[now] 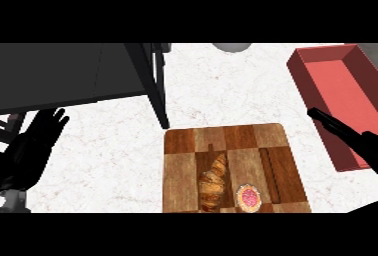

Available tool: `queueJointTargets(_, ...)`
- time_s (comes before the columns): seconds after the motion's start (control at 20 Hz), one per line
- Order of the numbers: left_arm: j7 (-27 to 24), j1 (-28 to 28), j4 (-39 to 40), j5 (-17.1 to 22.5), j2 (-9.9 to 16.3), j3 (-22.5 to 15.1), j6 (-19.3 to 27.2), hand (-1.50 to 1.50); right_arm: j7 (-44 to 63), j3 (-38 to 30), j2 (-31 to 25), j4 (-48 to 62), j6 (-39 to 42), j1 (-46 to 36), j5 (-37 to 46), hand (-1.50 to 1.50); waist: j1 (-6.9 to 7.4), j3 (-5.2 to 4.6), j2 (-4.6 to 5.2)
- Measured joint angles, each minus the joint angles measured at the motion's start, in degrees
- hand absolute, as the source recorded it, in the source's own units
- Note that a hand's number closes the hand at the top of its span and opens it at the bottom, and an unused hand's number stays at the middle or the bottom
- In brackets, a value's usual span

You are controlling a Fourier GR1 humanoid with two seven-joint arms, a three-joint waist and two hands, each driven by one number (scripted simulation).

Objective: Pick the cupcake from the cutting board and place it in the cardboard box

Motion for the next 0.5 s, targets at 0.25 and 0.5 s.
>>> queueJointTargets(0.25,0.83,-0.89,0.00,0.25,0.21,0.49,-0.31,0.00,8.26,2.05,-7.93,-6.81,2.54,-1.09,9.75,-1.50,0.13,-0.06,0.14)
queueJointTargets(0.5,0.66,-1.37,0.46,-0.46,-0.23,0.16,-0.86,0.00,21.00,8.10,-10.89,-14.15,6.37,-2.44,15.88,-1.50,0.60,-0.07,0.32)
